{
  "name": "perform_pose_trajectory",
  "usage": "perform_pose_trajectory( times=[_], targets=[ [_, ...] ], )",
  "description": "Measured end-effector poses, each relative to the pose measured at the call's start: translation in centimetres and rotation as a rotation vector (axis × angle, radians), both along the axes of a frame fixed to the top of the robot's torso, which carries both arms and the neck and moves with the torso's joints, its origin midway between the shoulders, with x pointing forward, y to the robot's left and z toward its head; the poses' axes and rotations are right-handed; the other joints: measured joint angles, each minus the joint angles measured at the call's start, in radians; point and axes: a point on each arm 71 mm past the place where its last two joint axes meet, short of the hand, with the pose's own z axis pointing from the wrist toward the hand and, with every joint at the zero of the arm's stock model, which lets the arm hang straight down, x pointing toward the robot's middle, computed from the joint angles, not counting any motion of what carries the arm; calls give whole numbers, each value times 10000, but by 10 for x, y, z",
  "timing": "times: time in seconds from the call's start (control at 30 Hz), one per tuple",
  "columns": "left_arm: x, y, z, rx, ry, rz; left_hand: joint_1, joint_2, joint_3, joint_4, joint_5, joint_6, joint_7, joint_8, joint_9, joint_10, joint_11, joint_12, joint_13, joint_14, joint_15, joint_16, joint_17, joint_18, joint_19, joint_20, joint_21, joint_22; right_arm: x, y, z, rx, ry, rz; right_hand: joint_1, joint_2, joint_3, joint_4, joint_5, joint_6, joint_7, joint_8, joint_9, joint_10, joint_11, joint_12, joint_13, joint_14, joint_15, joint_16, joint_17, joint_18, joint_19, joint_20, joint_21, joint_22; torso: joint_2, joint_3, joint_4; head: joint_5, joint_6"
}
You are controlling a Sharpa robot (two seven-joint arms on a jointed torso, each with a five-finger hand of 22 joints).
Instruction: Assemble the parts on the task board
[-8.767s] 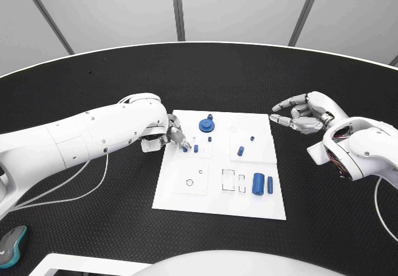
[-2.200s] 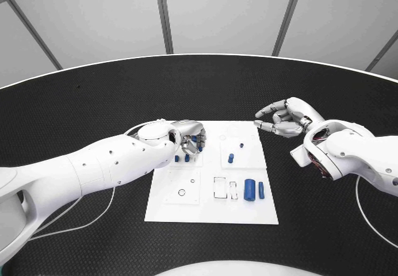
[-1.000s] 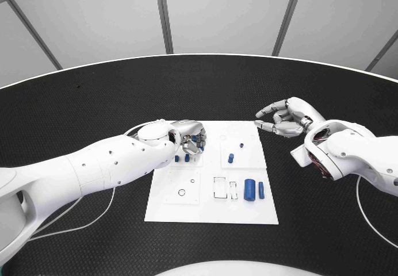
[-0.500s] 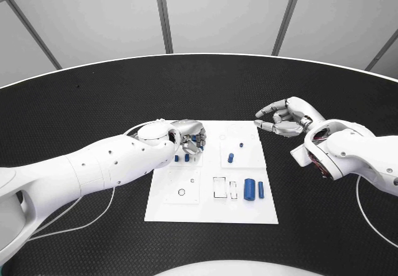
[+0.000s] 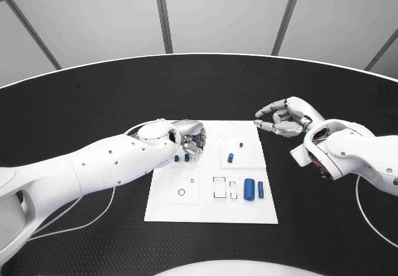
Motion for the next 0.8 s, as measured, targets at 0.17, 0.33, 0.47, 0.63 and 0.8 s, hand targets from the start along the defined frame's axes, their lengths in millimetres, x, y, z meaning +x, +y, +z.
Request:
perform_pose_trajectory(
  times=[0.17,0.33,0.47,0.63,0.8],
  targets=[
    [0,0,-1,50,60,-4,23,22,60,33,-3,103,-30,-41,10,87,-22,0,0,0,0,0,-12,0,0,0,0,-1,0,0,0,1,1,3,0,0,0,0,-1,0,0,0,0,0,0,0,0,0,0,0,-1,-1,0,0,0,0,-1,1,-3,-4,-7],
    [0,0,-1,88,105,-9,64,63,115,39,-3,163,-43,-41,10,164,-26,0,1,0,0,0,-25,0,0,0,0,-1,0,0,0,1,2,7,0,0,0,0,-1,0,0,0,0,0,0,0,-1,0,0,0,-1,0,0,0,0,0,-1,1,-3,-11,-12],
    [0,-1,-1,90,111,-20,145,144,243,-5,-3,257,-69,-86,22,304,-60,0,1,0,0,0,-38,0,0,0,0,0,0,0,0,2,1,9,0,0,0,0,-1,0,0,0,0,0,0,0,-1,0,0,0,-1,-1,0,0,0,0,-2,1,-4,-12,-23],
    [0,-1,-1,62,76,-14,150,148,322,-29,-3,354,-66,-128,33,399,-82,-113,1,0,0,0,-43,0,0,0,0,7,0,0,0,2,-2,11,0,0,0,0,-1,0,0,0,0,0,0,0,-2,0,0,0,-2,0,0,0,0,0,-6,1,-4,-7,-25],
    [0,-1,-1,51,63,-14,149,148,322,-29,-2,498,-66,-127,52,553,-95,-464,1,-10,-10,0,-50,0,0,0,0,22,0,0,0,3,-5,12,0,0,0,0,-2,0,0,0,0,0,0,0,-2,0,0,0,-2,0,0,0,0,0,-7,1,-7,2,-19]
  ],
)
